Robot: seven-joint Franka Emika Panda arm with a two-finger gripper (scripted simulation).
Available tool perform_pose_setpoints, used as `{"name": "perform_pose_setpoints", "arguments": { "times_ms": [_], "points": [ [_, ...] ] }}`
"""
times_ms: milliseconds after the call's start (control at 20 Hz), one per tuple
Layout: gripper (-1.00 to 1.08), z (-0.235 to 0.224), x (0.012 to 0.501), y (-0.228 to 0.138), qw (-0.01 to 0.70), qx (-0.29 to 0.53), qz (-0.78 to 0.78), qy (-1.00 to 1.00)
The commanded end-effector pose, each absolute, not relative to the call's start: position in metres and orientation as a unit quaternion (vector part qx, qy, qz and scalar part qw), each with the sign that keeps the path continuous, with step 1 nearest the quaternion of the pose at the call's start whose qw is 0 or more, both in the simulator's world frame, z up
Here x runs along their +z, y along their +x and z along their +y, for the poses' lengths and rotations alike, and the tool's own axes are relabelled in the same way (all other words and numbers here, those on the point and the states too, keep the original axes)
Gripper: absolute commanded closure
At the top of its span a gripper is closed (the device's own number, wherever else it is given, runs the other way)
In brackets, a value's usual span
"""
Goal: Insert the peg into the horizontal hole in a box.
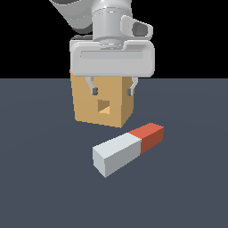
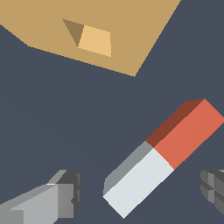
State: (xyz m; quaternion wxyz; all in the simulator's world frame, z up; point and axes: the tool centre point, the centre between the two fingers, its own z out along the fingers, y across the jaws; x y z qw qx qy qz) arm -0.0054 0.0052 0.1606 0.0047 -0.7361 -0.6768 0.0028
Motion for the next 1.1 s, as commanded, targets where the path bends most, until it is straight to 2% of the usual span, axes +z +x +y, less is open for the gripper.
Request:
{"name": "perform_pose_setpoints", "arguments": {
  "times_ms": [0, 1050],
  "points": [
    [-0.92, 0.002, 0.156, -0.003, 0.004, 0.003, -0.661, -0.75],
    [-0.92, -0.047, 0.089, 0.016, 0.0, 0.001, -0.401, -0.916]
  ]
}}
